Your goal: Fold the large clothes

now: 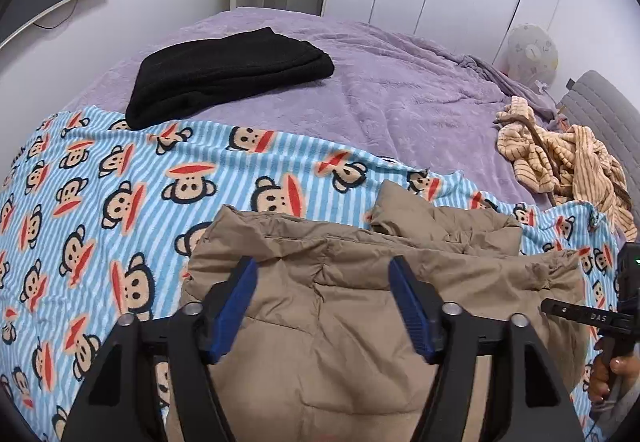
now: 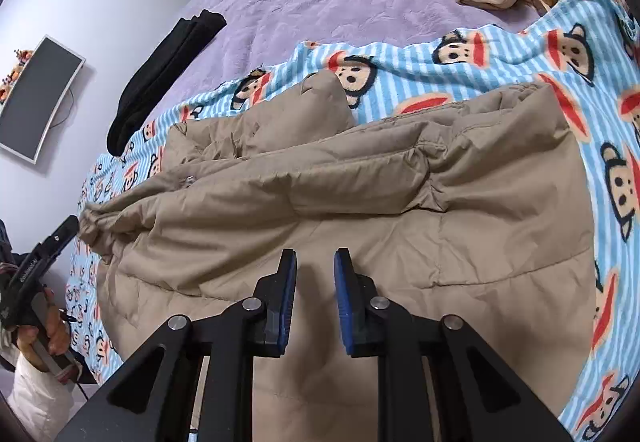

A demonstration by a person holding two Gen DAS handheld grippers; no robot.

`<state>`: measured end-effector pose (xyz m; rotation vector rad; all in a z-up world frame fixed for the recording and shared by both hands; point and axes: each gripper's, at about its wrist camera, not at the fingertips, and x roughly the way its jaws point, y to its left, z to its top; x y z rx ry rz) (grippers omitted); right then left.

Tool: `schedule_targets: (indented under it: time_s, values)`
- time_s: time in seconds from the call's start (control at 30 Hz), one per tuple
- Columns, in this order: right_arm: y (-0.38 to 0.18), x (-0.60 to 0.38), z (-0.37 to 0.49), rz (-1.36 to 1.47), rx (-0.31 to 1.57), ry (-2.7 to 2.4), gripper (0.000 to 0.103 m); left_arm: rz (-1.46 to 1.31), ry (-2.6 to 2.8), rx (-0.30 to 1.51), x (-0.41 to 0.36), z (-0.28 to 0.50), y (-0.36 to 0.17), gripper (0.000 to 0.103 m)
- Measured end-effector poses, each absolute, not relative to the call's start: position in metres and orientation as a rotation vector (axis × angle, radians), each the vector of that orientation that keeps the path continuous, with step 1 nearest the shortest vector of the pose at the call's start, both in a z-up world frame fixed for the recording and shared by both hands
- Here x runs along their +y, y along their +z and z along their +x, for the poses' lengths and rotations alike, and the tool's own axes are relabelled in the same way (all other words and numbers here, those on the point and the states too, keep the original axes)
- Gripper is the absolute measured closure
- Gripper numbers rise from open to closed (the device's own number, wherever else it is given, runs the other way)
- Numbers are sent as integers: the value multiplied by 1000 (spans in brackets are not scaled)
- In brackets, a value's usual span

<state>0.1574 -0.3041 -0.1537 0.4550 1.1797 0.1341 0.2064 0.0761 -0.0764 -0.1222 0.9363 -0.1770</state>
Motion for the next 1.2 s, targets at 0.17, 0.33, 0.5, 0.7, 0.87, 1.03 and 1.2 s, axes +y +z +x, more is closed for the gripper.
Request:
schedule_targets:
  time_s: [0.17,0.33,0.5,0.7,0.87,1.03,1.2]
  values:
    - [-159,-304,163,479,1185,135,82,-6,-289,1007,35,214,-108,5]
    - [-177,-290,180,416,1200,132,82,106,-202,1039,8,241,-167,40]
    - [-210,-295,204,426,1198,118,91,21,-172,1050,13,268,-204,40]
    - [-227,-302,226,458,1201,131,93,49,-185,1071,10,283,-208,40]
    - [-212,-325,224,441,1215,130,98,94,-77,1020,48,289,-190,40]
    - [-203,-387,199,435,1175,-81,98,6,-20,1090,87,302,-211,39]
    - [-233,-411,200,554,1181,-124,102,81,19,1085,66,309,-221,38]
